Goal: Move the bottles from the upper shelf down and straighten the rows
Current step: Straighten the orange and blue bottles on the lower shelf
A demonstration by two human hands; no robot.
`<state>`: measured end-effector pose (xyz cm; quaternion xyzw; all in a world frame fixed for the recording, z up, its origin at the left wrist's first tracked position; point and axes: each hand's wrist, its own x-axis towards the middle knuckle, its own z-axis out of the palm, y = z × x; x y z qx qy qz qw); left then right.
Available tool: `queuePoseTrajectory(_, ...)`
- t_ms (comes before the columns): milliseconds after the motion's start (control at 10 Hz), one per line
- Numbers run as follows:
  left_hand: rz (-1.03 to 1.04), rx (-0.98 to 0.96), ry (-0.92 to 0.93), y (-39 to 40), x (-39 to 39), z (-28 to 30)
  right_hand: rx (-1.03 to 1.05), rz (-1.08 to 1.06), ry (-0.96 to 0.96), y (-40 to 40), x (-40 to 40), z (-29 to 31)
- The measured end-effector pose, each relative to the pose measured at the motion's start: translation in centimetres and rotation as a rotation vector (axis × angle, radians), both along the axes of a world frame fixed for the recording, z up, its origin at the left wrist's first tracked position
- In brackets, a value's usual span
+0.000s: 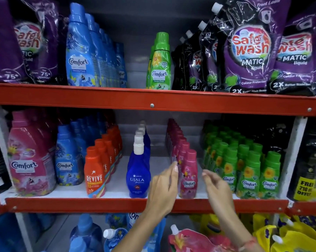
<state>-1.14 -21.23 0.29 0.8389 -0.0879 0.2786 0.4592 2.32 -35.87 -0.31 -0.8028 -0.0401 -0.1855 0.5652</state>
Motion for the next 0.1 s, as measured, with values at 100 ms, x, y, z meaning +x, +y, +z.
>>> queuePoseTrajectory(100,0.115,0.107,-0.480,2.59,0.24,3.04,0.069,0.000,-0.186,-2.34,-2.73,5.27)
